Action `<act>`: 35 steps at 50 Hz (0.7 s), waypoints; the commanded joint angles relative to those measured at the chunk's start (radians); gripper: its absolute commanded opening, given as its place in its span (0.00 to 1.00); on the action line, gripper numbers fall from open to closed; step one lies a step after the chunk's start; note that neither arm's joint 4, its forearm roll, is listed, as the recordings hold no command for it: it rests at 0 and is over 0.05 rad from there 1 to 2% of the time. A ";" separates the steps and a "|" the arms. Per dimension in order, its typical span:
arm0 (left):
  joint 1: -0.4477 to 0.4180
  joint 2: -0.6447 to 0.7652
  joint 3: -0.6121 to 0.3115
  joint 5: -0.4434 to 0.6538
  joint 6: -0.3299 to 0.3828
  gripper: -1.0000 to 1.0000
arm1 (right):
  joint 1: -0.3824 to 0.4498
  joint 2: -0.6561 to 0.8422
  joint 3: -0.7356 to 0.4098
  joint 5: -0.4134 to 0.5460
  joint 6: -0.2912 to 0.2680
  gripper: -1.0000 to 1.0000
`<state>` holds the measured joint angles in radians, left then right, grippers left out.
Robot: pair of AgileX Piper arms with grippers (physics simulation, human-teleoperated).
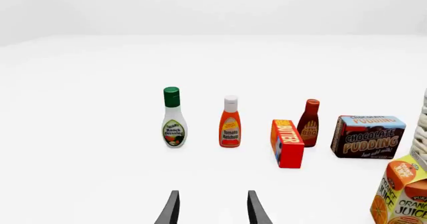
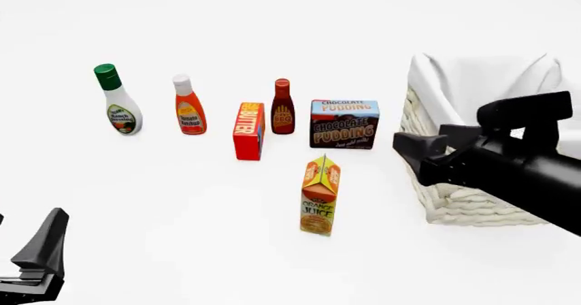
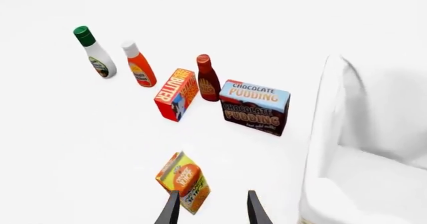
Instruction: Pick the orange juice and place it in the basket.
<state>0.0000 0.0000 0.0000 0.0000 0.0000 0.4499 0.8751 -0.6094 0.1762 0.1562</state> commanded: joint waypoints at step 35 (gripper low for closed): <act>0.000 0.000 0.000 0.000 0.000 1.00 | 0.067 0.242 -0.255 0.260 0.365 1.00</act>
<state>0.0000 0.0000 0.0000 0.0000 0.0000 0.4974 1.0615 -0.8263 0.4091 0.4428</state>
